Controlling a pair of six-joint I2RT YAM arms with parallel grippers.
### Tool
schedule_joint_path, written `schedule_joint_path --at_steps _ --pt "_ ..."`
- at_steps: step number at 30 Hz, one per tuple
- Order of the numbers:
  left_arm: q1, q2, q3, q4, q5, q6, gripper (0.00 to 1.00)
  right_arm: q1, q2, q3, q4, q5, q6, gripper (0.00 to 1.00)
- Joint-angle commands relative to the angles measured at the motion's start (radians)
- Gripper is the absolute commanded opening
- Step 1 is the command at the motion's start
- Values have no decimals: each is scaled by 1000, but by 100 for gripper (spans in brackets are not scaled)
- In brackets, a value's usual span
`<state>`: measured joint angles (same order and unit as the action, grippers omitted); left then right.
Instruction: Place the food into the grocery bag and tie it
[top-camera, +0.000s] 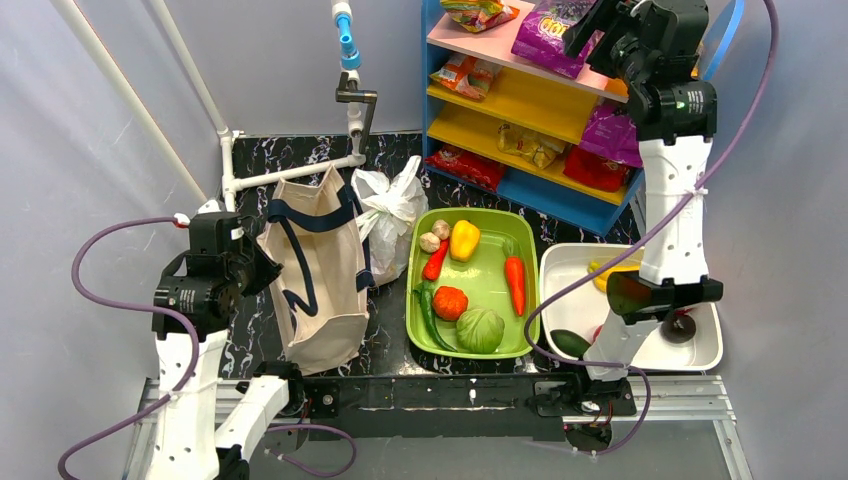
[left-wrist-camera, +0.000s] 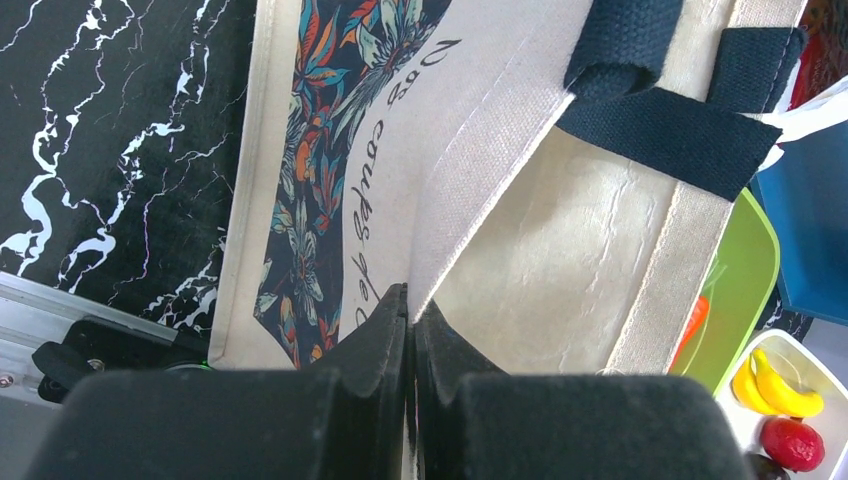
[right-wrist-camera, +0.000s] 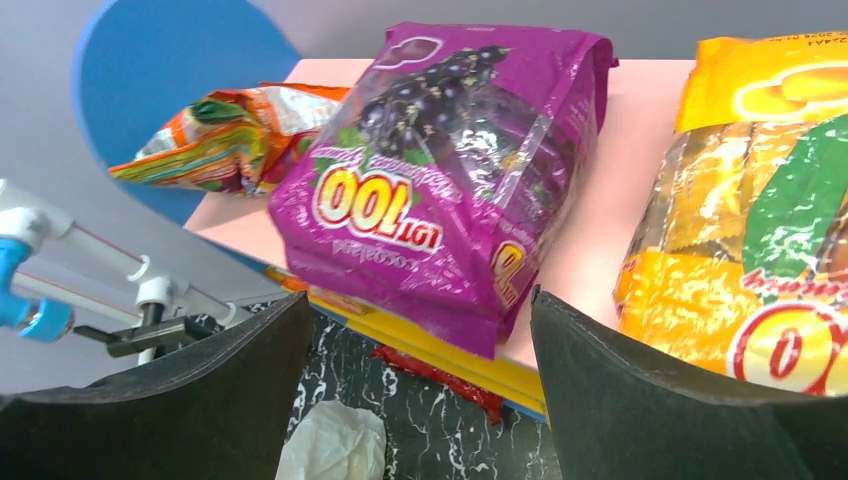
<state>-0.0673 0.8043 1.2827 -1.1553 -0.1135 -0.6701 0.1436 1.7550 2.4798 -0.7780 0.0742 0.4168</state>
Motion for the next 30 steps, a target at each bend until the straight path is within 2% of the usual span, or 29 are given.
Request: schedule_joint_path --at_steps 1,9,13,16,19,23,26,30 --pt "3 6 14 -3 43 -6 0 -21 45 46 63 -10 -5 86" --pt "3 22 37 -12 49 -7 0 -22 97 21 46 3 -49 86" --pt "3 26 54 -28 45 2 0 -23 115 6 33 14 -52 82" --pt "3 21 61 -48 39 6 0 -22 119 -12 30 28 -53 76" --pt "3 10 65 -63 29 14 0 -22 130 -25 20 31 -58 65" --pt "3 -1 67 -80 17 24 0 -22 146 -33 2 27 -58 61" --pt "3 -8 68 -92 13 27 0 -23 153 -42 4 25 -58 52" --pt "3 -18 68 -102 8 32 0 -22 155 -48 9 20 -60 34"
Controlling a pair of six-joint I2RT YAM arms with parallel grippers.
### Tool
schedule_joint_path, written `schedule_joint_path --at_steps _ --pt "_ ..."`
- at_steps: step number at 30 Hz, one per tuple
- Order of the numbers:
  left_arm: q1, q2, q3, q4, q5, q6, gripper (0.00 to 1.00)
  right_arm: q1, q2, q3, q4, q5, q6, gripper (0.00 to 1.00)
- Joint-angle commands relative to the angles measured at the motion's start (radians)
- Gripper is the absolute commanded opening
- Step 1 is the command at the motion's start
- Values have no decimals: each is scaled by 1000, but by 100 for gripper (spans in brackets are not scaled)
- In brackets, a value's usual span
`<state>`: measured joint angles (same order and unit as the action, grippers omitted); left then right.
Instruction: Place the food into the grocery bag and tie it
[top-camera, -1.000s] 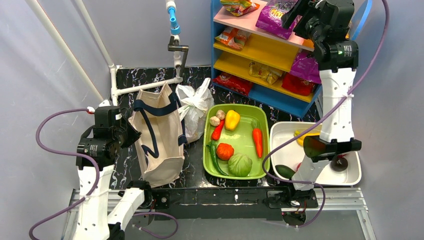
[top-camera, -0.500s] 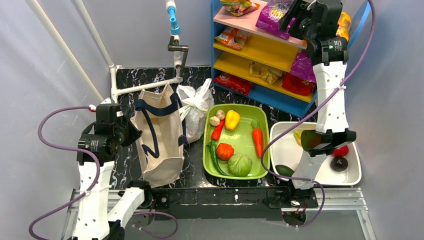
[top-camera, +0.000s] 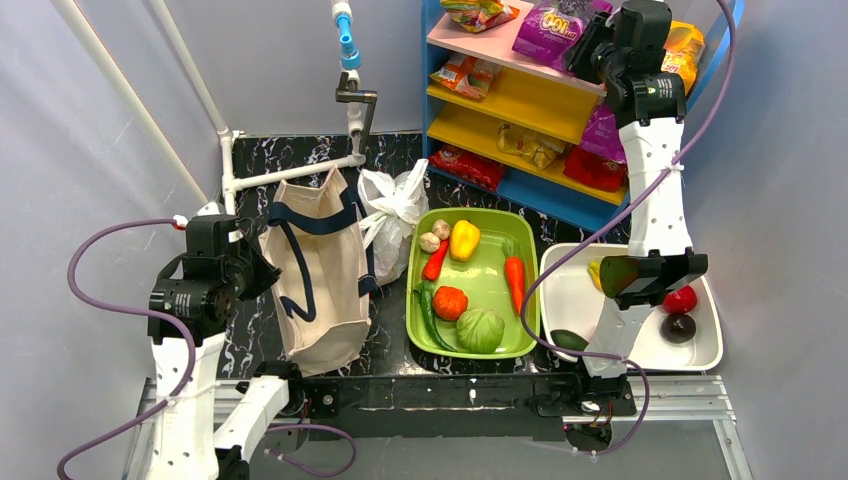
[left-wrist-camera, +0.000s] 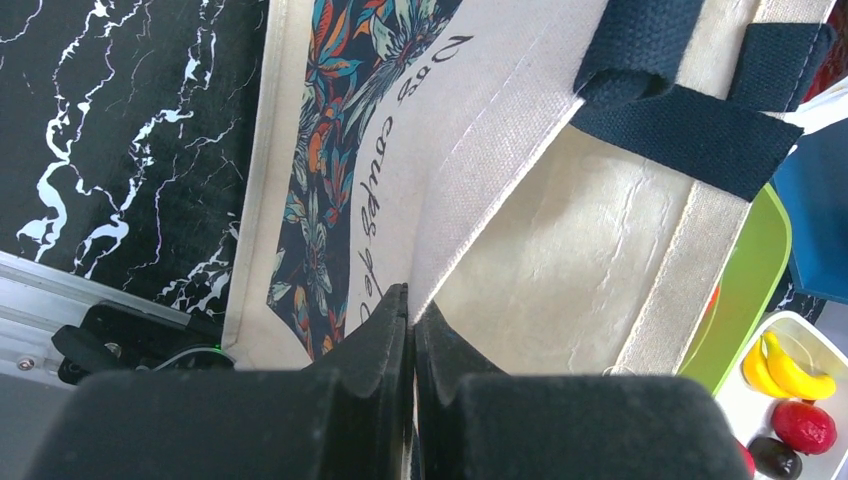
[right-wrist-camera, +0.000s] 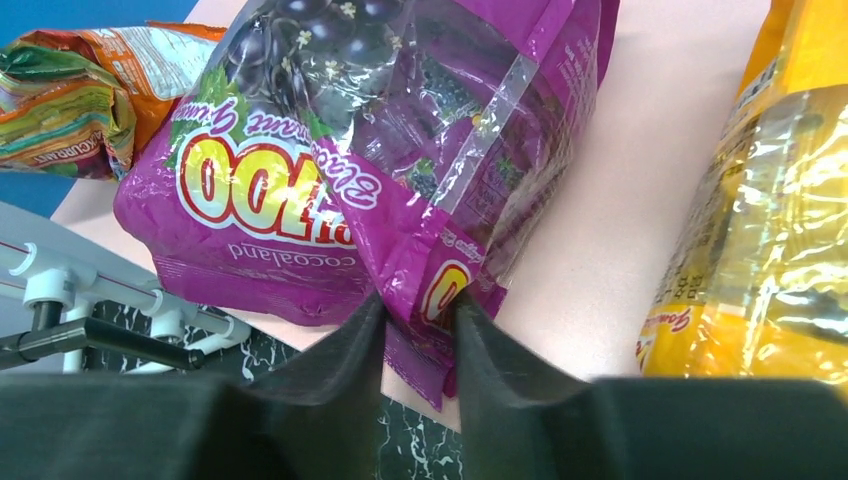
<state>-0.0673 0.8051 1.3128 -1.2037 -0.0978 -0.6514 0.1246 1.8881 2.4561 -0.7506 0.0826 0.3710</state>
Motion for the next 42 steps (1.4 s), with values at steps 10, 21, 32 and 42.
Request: schedule_joint_path --at_steps 10,21,32,42 --pt "3 -24 28 -53 -4 6 0 -1 -10 -57 53 -166 -19 1" --pt "3 -17 25 -44 2 4 0 77 -115 -50 114 -362 -4 1" --pt "3 6 33 -23 3 2 0 285 -247 -66 110 -483 28 1" --pt "3 10 46 -18 34 14 0 663 -225 -157 269 -701 164 1"
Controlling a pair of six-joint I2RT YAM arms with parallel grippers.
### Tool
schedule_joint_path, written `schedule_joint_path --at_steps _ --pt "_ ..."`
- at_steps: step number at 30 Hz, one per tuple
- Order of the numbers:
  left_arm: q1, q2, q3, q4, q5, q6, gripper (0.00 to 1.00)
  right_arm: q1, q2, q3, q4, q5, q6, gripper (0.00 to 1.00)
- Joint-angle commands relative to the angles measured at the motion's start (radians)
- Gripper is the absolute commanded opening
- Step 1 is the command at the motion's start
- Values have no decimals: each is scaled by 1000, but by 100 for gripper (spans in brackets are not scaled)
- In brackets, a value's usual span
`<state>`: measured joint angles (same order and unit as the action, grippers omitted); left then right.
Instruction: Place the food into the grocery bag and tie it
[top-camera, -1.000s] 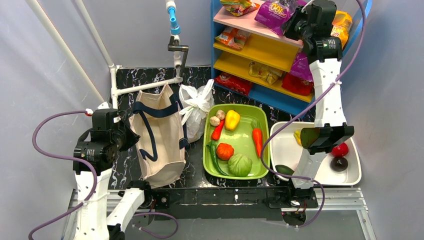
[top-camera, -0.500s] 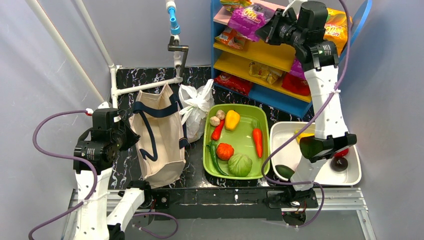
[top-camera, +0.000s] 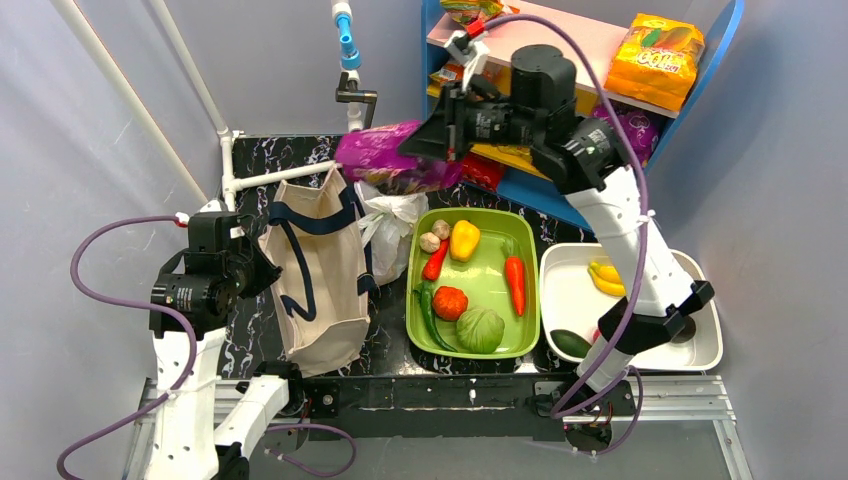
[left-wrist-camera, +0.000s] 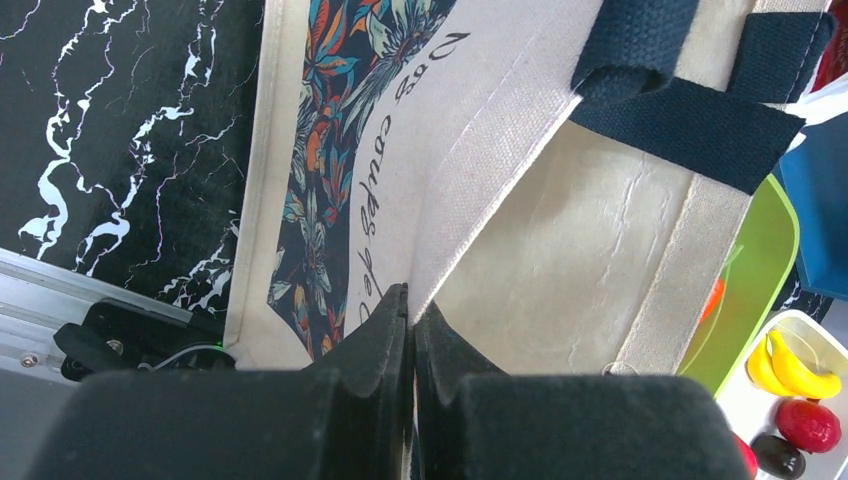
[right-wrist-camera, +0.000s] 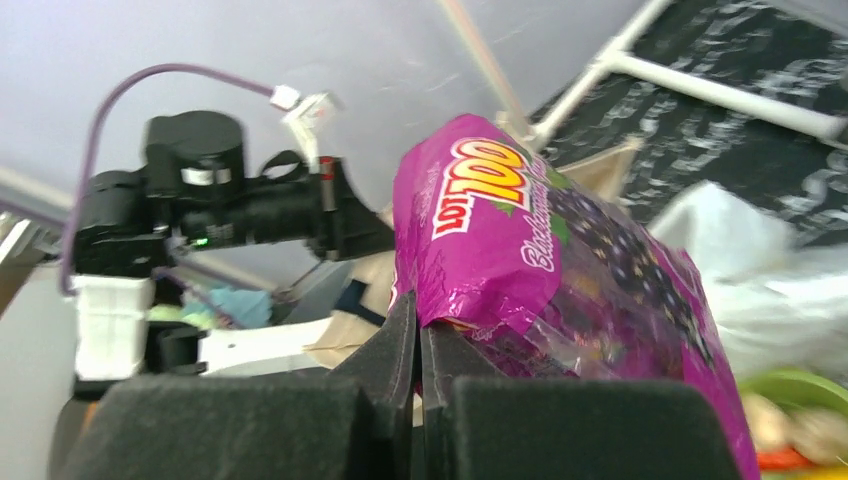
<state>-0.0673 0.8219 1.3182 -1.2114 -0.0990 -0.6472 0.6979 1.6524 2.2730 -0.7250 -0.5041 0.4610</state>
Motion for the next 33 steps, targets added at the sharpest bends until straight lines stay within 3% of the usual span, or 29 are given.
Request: schedule_joint_path --at_steps 1,8,16,25,33 --pt "3 -7 43 -12 35 13 0 106 24 31 256 -126 81 1" --pt "3 -14 56 -24 43 33 0 227 143 97 254 -188 86 1" --pt "3 -38 55 -36 63 64 0 263 234 64 366 -199 115 1" --pt "3 -54 72 -42 74 107 0 258 327 63 189 -151 -163 1" --pt "1 -59 85 -30 80 134 0 259 351 -28 112 -21 -260 1"
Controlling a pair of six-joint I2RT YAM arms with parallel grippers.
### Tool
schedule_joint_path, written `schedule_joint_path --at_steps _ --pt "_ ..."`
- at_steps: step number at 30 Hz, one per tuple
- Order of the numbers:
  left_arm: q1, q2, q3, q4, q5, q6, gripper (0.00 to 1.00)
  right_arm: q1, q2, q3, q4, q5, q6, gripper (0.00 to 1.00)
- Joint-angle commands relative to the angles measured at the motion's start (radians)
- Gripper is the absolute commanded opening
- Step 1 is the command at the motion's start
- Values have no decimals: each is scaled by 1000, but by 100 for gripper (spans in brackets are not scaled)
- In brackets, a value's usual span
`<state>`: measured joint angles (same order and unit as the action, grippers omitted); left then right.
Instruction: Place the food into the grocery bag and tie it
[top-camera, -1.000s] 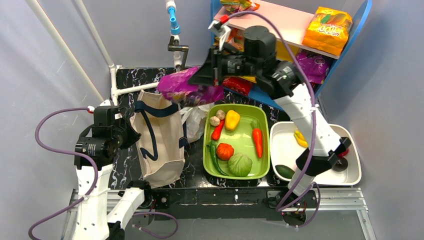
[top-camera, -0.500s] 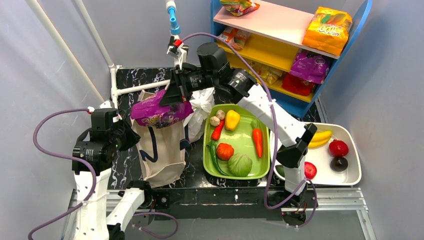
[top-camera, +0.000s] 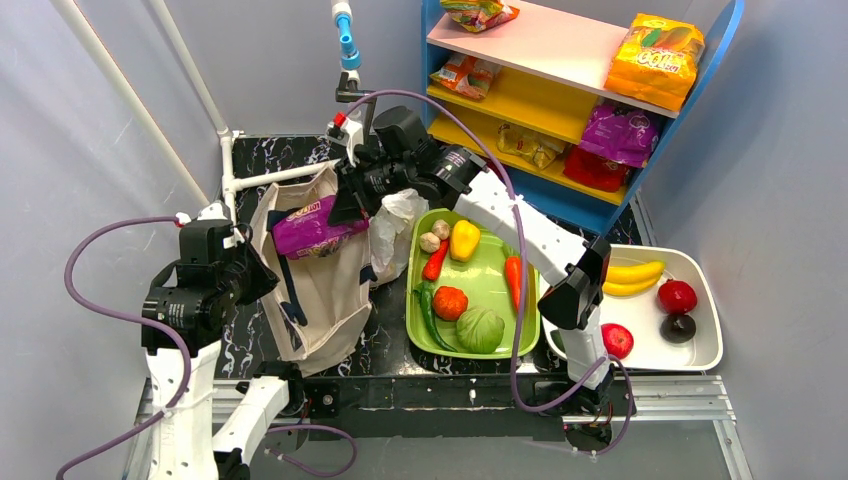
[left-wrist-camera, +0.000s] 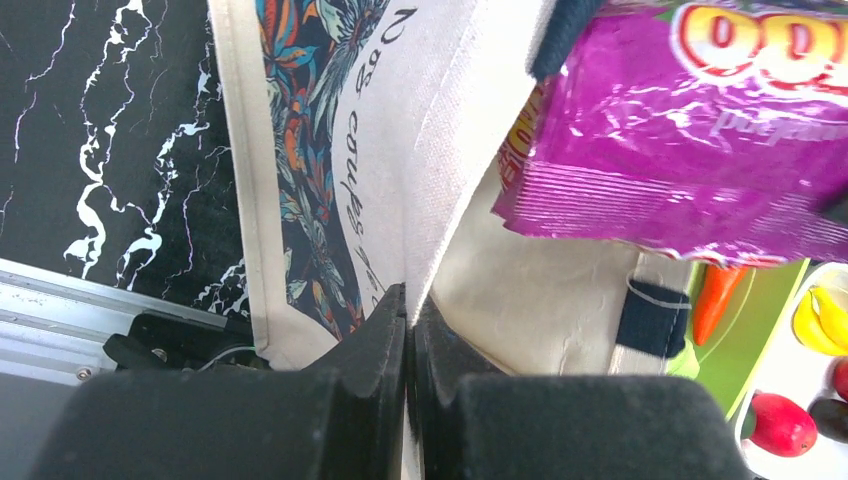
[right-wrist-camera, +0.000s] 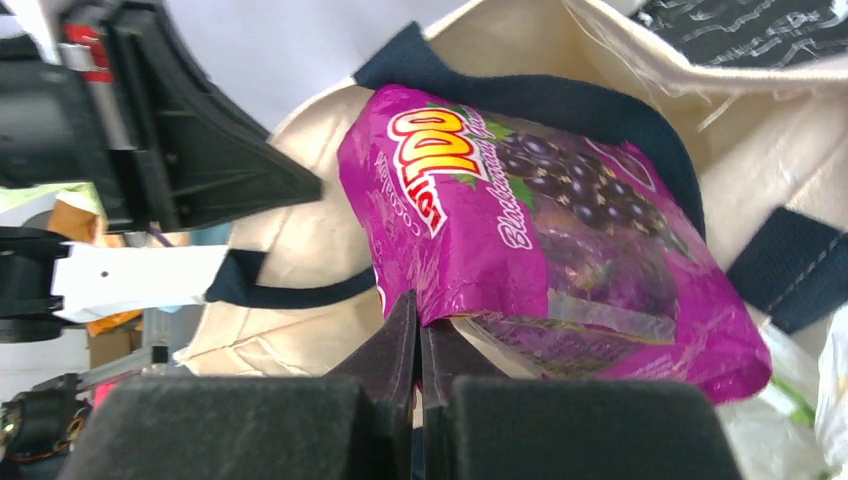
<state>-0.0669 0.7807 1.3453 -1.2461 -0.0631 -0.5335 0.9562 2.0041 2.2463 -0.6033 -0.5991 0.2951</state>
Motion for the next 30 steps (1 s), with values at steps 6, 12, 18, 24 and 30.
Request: schedule_joint_path --at_steps 6,12,18,24,30 --pt "-11 -20 54 16 60 32 0 25 42 68 -112 206 -163 1" --pt "-20 -15 55 22 62 38 0 65 30 38 -154 337 -264 1" --pt "-23 -15 48 24 63 37 0 108 20 63 -155 365 -283 22" --pt "-24 -13 49 24 63 35 0 157 -21 68 -166 363 -285 72" --pt "-24 -15 45 20 63 32 0 170 -108 30 -173 391 -264 76"
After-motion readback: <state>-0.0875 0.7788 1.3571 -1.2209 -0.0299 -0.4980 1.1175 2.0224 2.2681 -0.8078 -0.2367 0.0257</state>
